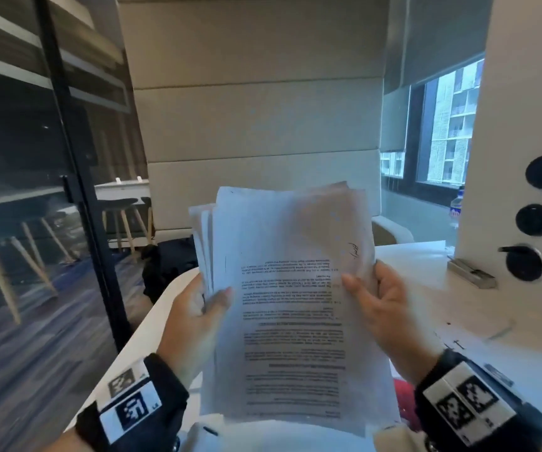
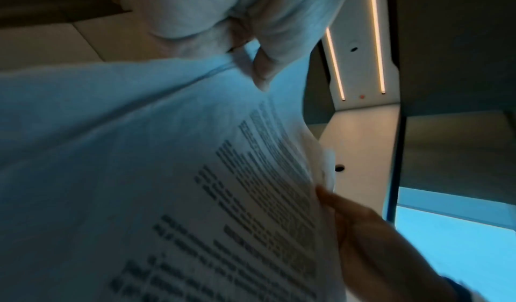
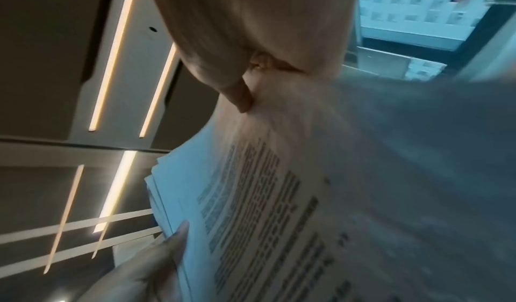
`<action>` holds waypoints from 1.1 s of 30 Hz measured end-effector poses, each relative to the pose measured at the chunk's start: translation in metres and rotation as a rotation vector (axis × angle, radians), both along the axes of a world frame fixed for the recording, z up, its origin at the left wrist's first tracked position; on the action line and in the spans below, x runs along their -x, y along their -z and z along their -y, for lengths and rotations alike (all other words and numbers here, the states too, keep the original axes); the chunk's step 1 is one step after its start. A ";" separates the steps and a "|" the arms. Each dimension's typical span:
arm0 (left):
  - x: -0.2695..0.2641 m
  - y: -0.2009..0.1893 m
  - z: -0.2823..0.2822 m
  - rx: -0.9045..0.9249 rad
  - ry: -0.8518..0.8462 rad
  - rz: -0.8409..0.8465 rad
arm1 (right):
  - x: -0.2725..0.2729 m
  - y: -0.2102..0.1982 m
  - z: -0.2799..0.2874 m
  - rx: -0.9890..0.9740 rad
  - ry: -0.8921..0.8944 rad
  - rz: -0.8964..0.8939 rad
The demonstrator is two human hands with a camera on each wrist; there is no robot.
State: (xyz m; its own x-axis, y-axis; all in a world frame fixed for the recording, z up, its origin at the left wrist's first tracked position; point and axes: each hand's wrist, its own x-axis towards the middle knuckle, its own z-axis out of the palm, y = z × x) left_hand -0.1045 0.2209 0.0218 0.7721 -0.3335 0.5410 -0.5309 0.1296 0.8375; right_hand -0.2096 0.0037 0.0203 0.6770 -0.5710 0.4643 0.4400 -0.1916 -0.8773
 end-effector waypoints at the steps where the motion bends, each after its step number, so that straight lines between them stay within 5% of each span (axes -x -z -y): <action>1: 0.003 -0.002 0.003 0.018 0.021 0.008 | 0.000 -0.007 -0.004 0.048 0.006 0.063; 6: 0.007 -0.008 0.003 0.172 0.042 0.082 | 0.017 -0.027 -0.013 0.166 -0.059 0.220; 13: 0.010 -0.001 0.010 0.127 -0.019 0.135 | 0.014 -0.016 -0.016 0.199 -0.012 0.073; 18: 0.012 -0.024 0.011 0.134 0.101 0.091 | 0.013 -0.036 -0.011 0.224 0.018 0.142; 26: 0.012 -0.052 0.009 0.042 0.063 0.490 | 0.005 -0.052 -0.003 0.360 0.215 0.192; 33: 0.005 -0.057 0.009 0.068 -0.008 0.421 | 0.005 -0.053 -0.004 0.344 0.117 0.218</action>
State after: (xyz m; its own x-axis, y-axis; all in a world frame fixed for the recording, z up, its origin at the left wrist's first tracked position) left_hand -0.1096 0.2121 0.0792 0.4816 -0.2810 0.8301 -0.8257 0.1719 0.5373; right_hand -0.2146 0.0074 0.0729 0.4812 -0.4252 0.7666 0.5663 -0.5168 -0.6421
